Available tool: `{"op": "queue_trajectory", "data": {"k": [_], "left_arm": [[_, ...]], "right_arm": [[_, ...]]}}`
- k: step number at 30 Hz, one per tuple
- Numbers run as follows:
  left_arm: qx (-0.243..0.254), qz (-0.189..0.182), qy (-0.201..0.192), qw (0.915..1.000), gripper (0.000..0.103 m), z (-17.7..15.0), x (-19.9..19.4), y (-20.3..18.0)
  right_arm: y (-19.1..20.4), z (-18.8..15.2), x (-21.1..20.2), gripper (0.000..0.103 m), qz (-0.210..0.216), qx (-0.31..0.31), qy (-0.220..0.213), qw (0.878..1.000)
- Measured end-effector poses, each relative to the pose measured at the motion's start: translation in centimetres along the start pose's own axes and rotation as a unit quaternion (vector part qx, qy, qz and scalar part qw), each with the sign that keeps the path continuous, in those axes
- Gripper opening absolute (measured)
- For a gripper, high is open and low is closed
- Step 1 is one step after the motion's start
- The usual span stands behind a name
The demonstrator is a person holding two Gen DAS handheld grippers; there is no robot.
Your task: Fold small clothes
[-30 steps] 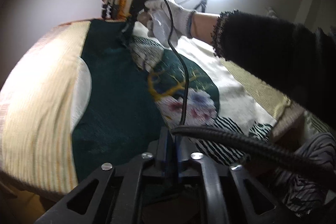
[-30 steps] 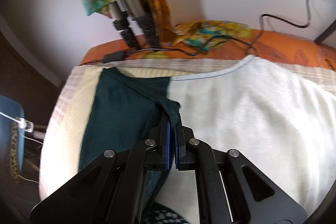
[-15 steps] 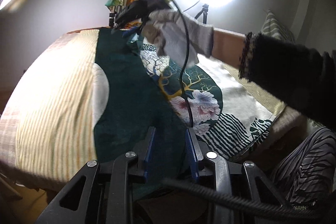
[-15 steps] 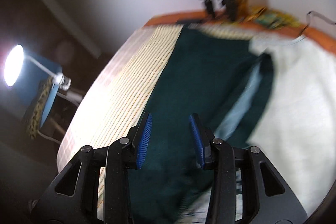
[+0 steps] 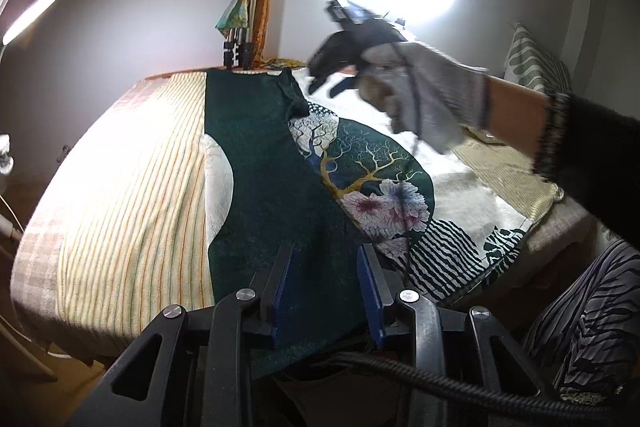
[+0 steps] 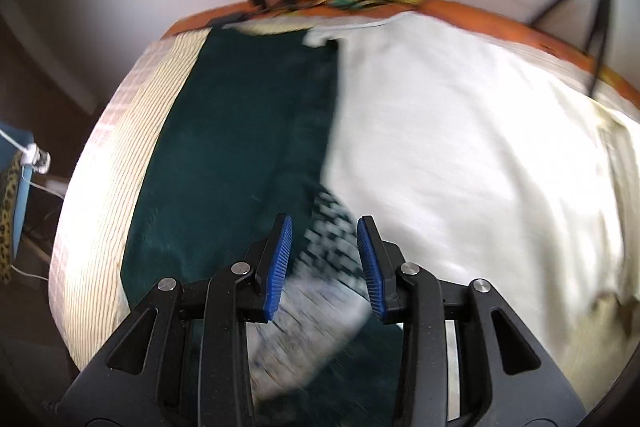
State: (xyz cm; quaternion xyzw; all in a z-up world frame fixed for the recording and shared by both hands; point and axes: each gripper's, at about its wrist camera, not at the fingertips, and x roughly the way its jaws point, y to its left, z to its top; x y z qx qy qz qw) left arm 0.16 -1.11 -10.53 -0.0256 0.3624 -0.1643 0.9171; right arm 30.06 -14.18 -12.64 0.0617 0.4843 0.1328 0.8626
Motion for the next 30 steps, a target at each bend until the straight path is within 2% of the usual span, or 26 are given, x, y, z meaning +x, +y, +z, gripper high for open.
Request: {"op": "queue_trajectory", "data": {"k": [3, 6, 10, 13, 16, 18, 24, 27, 30], "left_arm": [[0.014, 0.008, -0.009, 0.9998, 0.033, 0.0, -0.6, -0.7], [0.026, 0.013, -0.016, 0.9994, 0.033, 0.1, -1.2, -1.3], [0.041, 0.019, -0.031, 0.9985, 0.035, 0.1, -2.3, -2.2], [0.033, 0.010, -0.040, 0.9986, 0.036, 0.3, -3.3, -2.4], [0.021, -0.004, -0.045, 0.9987, 0.037, 0.5, -4.1, -2.5], [0.001, -0.029, -0.041, 0.9987, 0.037, 0.6, -4.4, -2.2], [-0.079, -0.103, -0.026, 0.9912, 0.038, 1.0, -4.7, -1.2], [-0.082, -0.121, -0.027, 0.9889, 0.038, 1.1, -5.1, -1.4], [-0.071, -0.171, -0.023, 0.9825, 0.044, 1.3, -5.7, -2.4]], "right_arm": [[-2.1, -1.4, -3.6, 0.037, 0.017, 0.024, -0.023, 0.999], [-3.1, -3.0, -7.5, 0.043, 0.022, 0.027, -0.052, 0.998], [-4.4, -5.4, -12.7, 0.045, 0.029, 0.029, -0.087, 0.995], [-5.7, -7.3, -16.0, 0.054, 0.033, 0.041, -0.112, 0.992], [-6.8, -9.7, -19.0, 0.056, 0.044, 0.049, -0.137, 0.988], [-7.5, -11.3, -20.6, 0.056, 0.040, 0.046, -0.150, 0.987], [-8.5, -15.8, -24.5, 0.056, -0.028, -0.008, -0.175, 0.984], [-8.7, -17.3, -25.5, 0.057, -0.063, -0.027, -0.187, 0.980], [-9.1, -17.8, -25.8, 0.057, -0.100, -0.039, -0.196, 0.975]]}}
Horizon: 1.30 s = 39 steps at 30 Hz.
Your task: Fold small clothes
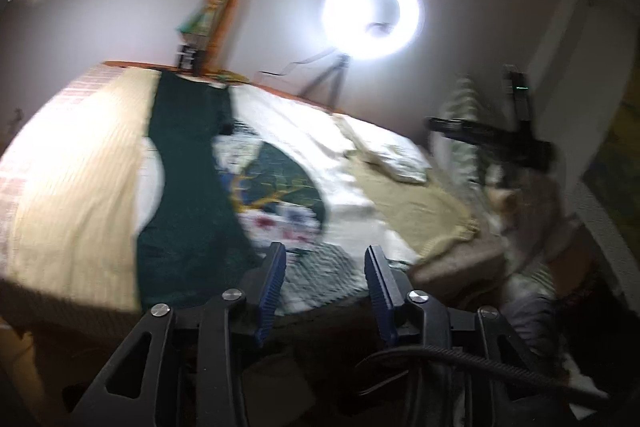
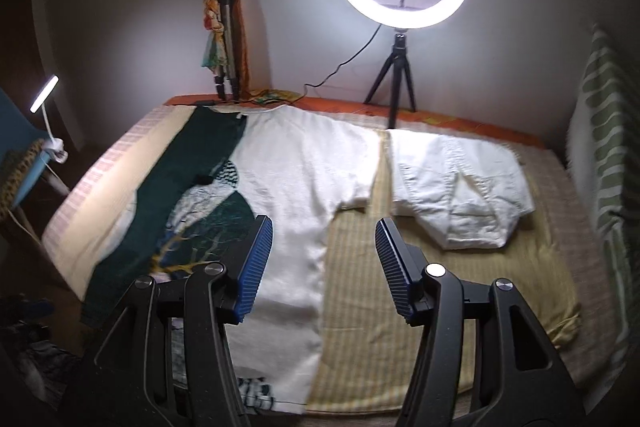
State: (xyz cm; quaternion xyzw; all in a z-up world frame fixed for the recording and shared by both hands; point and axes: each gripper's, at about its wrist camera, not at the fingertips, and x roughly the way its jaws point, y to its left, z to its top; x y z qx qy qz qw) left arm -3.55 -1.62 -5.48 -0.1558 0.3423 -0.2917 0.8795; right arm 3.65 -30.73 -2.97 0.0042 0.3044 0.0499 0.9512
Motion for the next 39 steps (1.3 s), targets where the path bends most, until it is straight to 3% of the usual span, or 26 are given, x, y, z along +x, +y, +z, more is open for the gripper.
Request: {"op": "queue_trajectory", "data": {"k": [4, 6, 10, 13, 16, 18, 20, 21, 22, 25, 27, 29, 33, 39], "left_arm": [[0.071, -0.076, 0.040, 0.9937, 0.051, -0.3, -0.4, -2.9], [0.114, -0.101, 0.073, 0.9856, 0.061, -0.6, -0.7, -4.1], [0.203, -0.095, 0.141, 0.9643, 0.064, -1.8, -0.7, -5.7], [0.262, -0.052, 0.182, 0.9464, 0.064, -3.4, 0.0, -6.0], [0.321, 0.052, 0.172, 0.9298, 0.060, -4.9, 1.7, -5.4], [0.367, 0.171, 0.132, 0.9046, 0.053, -5.7, 3.8, -5.1], [0.377, 0.247, 0.083, 0.8889, 0.053, -5.8, 5.5, -4.9], [0.372, 0.269, 0.056, 0.8868, 0.053, -5.5, 6.2, -5.1], [0.359, 0.279, 0.036, 0.8901, 0.053, -5.1, 6.8, -5.2], [0.294, 0.239, -0.018, 0.9252, 0.053, -3.7, 8.5, -6.5], [0.270, 0.190, -0.025, 0.9438, 0.056, -3.5, 10.3, -8.1], [0.257, 0.146, -0.015, 0.9552, 0.059, -4.0, 12.3, -9.9], [0.250, 0.093, 0.015, 0.9636, 0.060, -4.9, 16.0, -12.9], [0.261, 0.076, 0.052, 0.9608, 0.064, -5.8, 20.1, -15.5]], "right_arm": [[-1.7, 0.4, 1.5, 0.057, -0.032, -0.002, 0.005, 0.999], [-3.2, 0.8, 2.0, 0.057, -0.038, 0.008, 0.008, 0.999], [-6.4, 2.1, 1.6, 0.057, -0.060, 0.024, 0.000, 0.998], [-8.1, 2.8, 0.6, 0.057, -0.079, 0.017, -0.010, 0.997], [-9.6, 2.8, -0.7, 0.057, -0.071, 0.020, -0.015, 0.997], [-10.5, 2.3, -1.7, 0.057, -0.054, 0.026, -0.017, 0.998], [-11.2, 1.6, -2.4, 0.058, -0.035, 0.031, -0.017, 0.999], [-11.6, 1.2, -2.6, 0.059, -0.023, 0.033, -0.014, 0.999], [-11.9, 0.8, -2.6, 0.062, -0.013, 0.035, -0.011, 0.999], [-12.4, -0.1, -2.4, 0.065, 0.004, 0.044, -0.007, 0.999], [-12.8, -0.5, -1.8, 0.065, 0.019, 0.058, -0.003, 0.998], [-13.5, -0.7, -0.8, 0.065, 0.041, 0.076, 0.003, 0.996], [-14.4, -0.7, 2.0, 0.065, 0.076, 0.103, 0.019, 0.992], [-15.5, -0.4, 7.1, 0.065, 0.128, 0.149, 0.046, 0.979]]}}
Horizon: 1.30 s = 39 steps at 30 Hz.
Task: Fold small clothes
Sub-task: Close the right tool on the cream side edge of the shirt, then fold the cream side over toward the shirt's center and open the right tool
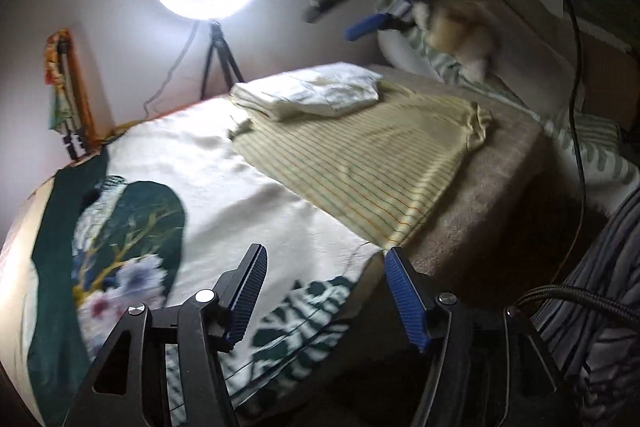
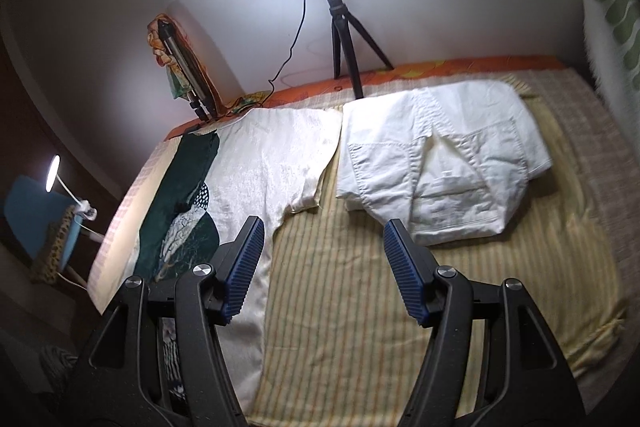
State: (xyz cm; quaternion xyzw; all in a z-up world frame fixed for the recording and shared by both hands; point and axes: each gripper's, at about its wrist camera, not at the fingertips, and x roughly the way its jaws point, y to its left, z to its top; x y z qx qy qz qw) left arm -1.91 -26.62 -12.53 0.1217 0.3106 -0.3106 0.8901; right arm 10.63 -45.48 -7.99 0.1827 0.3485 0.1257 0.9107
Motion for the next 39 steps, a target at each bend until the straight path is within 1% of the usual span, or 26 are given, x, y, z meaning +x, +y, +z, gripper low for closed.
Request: {"op": "queue_trajectory", "data": {"k": [2, 3, 8, 10, 11, 12, 13, 14, 16, 17, 20, 22, 23, 25, 27, 28, 30, 31, 32, 34, 36, 39], "left_arm": [[-0.001, -0.004, 0.013, 0.9999, 0.064, 0.4, 1.5, 0.2], [-0.002, -0.004, 0.016, 0.9999, 0.064, 0.4, 1.6, 0.2], [-0.013, 0.005, 0.036, 0.9992, 0.064, 0.4, 3.6, 0.3], [-0.020, 0.004, 0.041, 0.9989, 0.054, 0.4, 4.0, 0.7], [-0.024, 0.002, 0.044, 0.9987, 0.039, 0.3, 4.2, 0.9], [-0.031, -0.005, 0.043, 0.9986, 0.030, 0.3, 4.3, 1.2], [-0.037, -0.012, 0.040, 0.9984, 0.023, 0.4, 4.2, 1.5], [-0.042, -0.017, 0.039, 0.9982, 0.012, 0.5, 4.2, 1.9], [-0.056, -0.028, 0.038, 0.9973, 0.008, 0.6, 4.1, 2.7], [-0.064, -0.030, 0.036, 0.9969, 0.005, 0.7, 4.0, 3.0], [-0.098, -0.042, 0.026, 0.9939, 0.003, 0.6, 3.2, 4.4], [-0.118, -0.049, 0.020, 0.9916, 0.003, 0.6, 2.5, 5.1], [-0.128, -0.053, 0.016, 0.9903, 0.003, 0.6, 2.1, 5.4], [-0.141, -0.059, 0.011, 0.9882, 0.003, 0.6, 1.5, 5.8], [-0.146, -0.061, 0.007, 0.9874, 0.003, 0.6, 1.3, 5.8], [-0.148, -0.063, 0.006, 0.9870, 0.003, 0.7, 1.3, 5.9], [-0.154, -0.068, 0.006, 0.9857, 0.003, 0.5, 1.2, 5.9], [-0.157, -0.070, 0.006, 0.9850, 0.003, 0.5, 1.2, 6.0], [-0.159, -0.070, 0.005, 0.9847, 0.003, 0.5, 1.1, 5.9], [-0.164, -0.071, 0.004, 0.9839, 0.003, 0.6, 1.3, 5.9], [-0.176, -0.073, 0.001, 0.9817, 0.003, 0.5, 1.0, 6.4], [-0.201, -0.072, -0.008, 0.9769, 0.003, 0.0, 0.3, 7.4]], "right_arm": [[-0.6, 0.5, 1.7, 0.065, 0.011, 0.014, 0.010, 1.000], [-0.9, 0.7, 2.5, 0.065, 0.016, 0.020, 0.015, 1.000], [-1.7, 2.0, 7.1, 0.065, 0.044, 0.057, 0.041, 0.997], [-1.7, 2.5, 9.0, 0.065, 0.049, 0.071, 0.051, 0.995], [-1.6, 2.6, 10.0, 0.065, 0.053, 0.078, 0.056, 0.994], [-1.4, 2.8, 10.9, 0.065, 0.056, 0.083, 0.061, 0.993], [-1.2, 2.8, 11.9, 0.065, 0.057, 0.089, 0.067, 0.992], [-1.0, 2.9, 12.9, 0.065, 0.056, 0.093, 0.076, 0.991], [-0.5, 2.9, 14.7, 0.065, 0.052, 0.100, 0.090, 0.990], [-0.3, 2.9, 15.5, 0.065, 0.052, 0.102, 0.097, 0.989], [0.2, 2.8, 17.9, 0.065, 0.040, 0.105, 0.116, 0.987], [0.3, 2.6, 19.1, 0.064, 0.020, 0.109, 0.126, 0.986], [0.2, 2.5, 19.6, 0.062, 0.011, 0.114, 0.130, 0.985], [0.1, 2.4, 20.5, 0.059, 0.002, 0.123, 0.134, 0.983], [0.4, 2.4, 20.9, 0.057, -0.010, 0.120, 0.127, 0.985], [0.7, 2.6, 21.0, 0.054, -0.017, 0.113, 0.126, 0.985], [1.0, 2.9, 21.2, 0.034, -0.026, 0.107, 0.125, 0.986], [0.8, 3.2, 21.4, 0.015, -0.022, 0.113, 0.128, 0.985], [0.7, 3.3, 21.7, 0.009, -0.015, 0.124, 0.132, 0.983], [0.5, 3.6, 22.0, 0.007, -0.017, 0.135, 0.129, 0.982], [1.0, 4.1, 21.9, 0.005, -0.022, 0.127, 0.120, 0.984], [2.8, 5.2, 21.4, 0.004, -0.010, 0.108, 0.106, 0.988]]}}
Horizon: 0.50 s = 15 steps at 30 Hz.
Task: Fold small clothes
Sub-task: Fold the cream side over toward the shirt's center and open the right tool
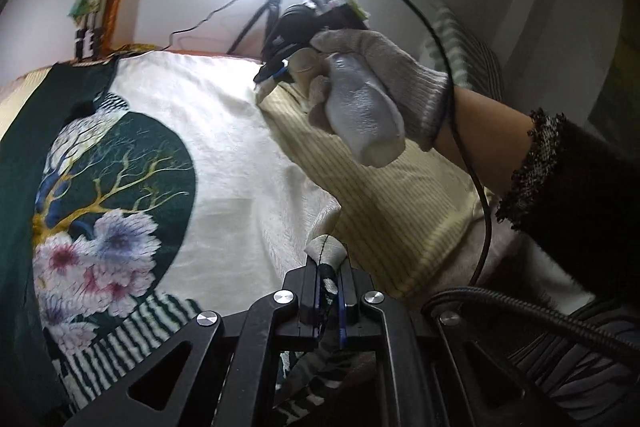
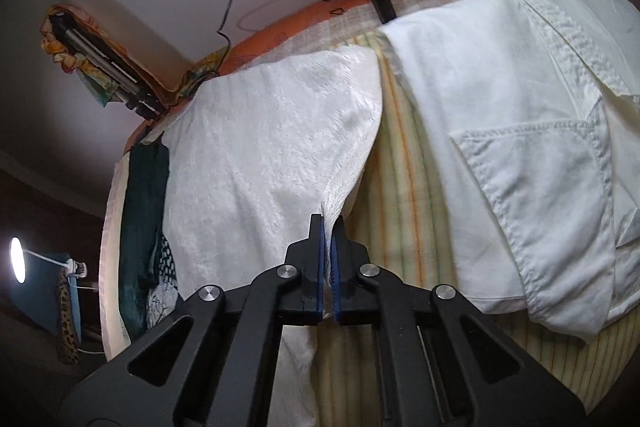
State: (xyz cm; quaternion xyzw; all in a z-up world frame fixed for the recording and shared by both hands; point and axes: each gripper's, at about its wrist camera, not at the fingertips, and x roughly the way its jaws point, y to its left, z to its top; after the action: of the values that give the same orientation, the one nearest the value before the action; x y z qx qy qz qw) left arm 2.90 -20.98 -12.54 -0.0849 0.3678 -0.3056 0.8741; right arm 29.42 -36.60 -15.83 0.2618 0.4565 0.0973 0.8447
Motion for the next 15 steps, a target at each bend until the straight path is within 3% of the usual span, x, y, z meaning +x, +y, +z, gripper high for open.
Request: {"op": "queue_trajectory", "data": {"k": [8, 15], "left_arm": [[-0.067, 0.008, -0.036, 0.9971, 0.002, 0.1, -3.4, 3.3], [-0.129, 0.024, -0.058, 0.9896, 0.001, -1.0, -6.0, 6.4]], "right_arm": [[9.5, 0.1, -0.7, 0.004, -0.020, -0.106, -0.021, 0.994], [18.6, -1.7, 2.6, 0.004, -0.045, -0.206, -0.003, 0.977]]}}
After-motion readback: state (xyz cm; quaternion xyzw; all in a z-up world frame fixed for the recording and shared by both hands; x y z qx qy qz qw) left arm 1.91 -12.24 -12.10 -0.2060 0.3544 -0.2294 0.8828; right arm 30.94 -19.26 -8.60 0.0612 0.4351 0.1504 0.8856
